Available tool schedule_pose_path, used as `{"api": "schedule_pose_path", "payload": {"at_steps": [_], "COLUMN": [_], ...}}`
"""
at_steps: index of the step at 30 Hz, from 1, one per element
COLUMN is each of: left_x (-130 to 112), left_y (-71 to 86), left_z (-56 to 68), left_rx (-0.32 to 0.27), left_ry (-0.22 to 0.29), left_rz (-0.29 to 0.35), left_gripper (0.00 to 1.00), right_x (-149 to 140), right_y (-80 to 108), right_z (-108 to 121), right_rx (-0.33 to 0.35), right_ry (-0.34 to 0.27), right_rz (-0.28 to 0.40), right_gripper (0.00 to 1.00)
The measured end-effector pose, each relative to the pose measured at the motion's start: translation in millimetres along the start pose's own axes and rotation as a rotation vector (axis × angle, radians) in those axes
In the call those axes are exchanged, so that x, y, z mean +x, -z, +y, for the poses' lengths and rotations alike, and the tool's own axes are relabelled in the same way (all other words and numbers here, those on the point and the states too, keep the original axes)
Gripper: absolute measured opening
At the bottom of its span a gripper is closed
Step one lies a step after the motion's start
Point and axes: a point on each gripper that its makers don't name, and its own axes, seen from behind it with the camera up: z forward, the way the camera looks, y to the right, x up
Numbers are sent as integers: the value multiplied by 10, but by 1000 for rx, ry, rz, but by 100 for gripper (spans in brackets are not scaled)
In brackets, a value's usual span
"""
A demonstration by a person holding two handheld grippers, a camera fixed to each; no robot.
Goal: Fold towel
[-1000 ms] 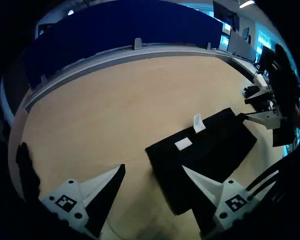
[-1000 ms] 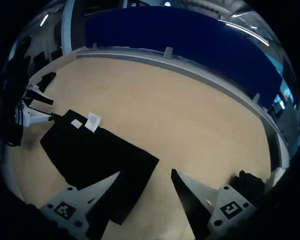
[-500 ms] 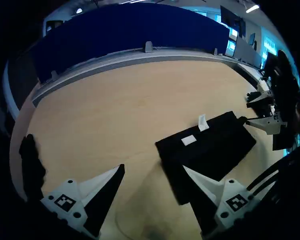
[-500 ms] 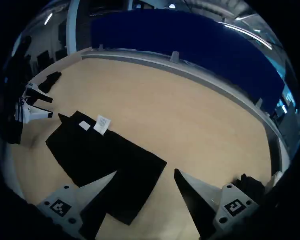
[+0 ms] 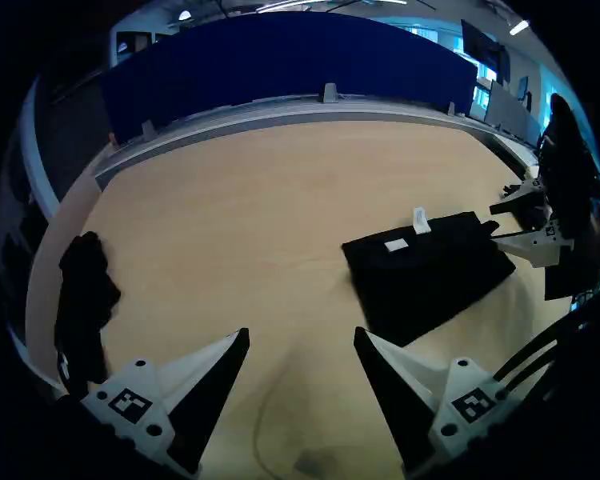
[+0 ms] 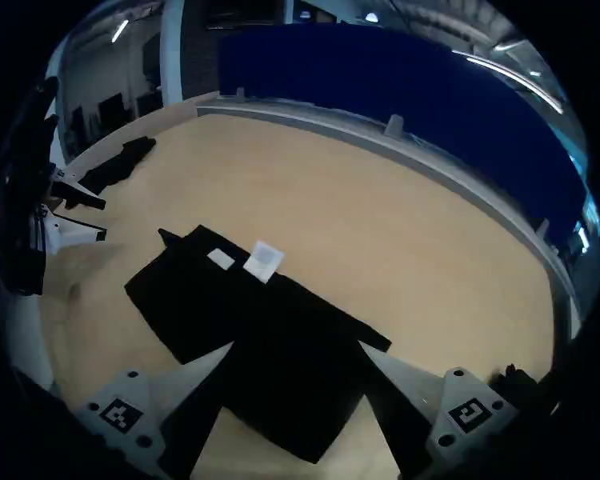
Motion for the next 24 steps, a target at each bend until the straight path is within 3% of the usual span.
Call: {"api": "schedule_pose_path", "payload": {"at_steps": [16, 24], "left_x": [-566, -681], "left_y": [467, 568], "left_z": [-281, -366], "left_rx": [86, 110], "left_ry": [111, 150], "left_rz": [-18, -16], "left_gripper": [97, 97], "right_x": [112, 95], "right_y": [-233, -304], "right_z": [-801, -979], "right_rx": [132, 167], "right_ry": [73, 96], "right_rz": [-6, -23], "right_gripper": [100, 100]}}
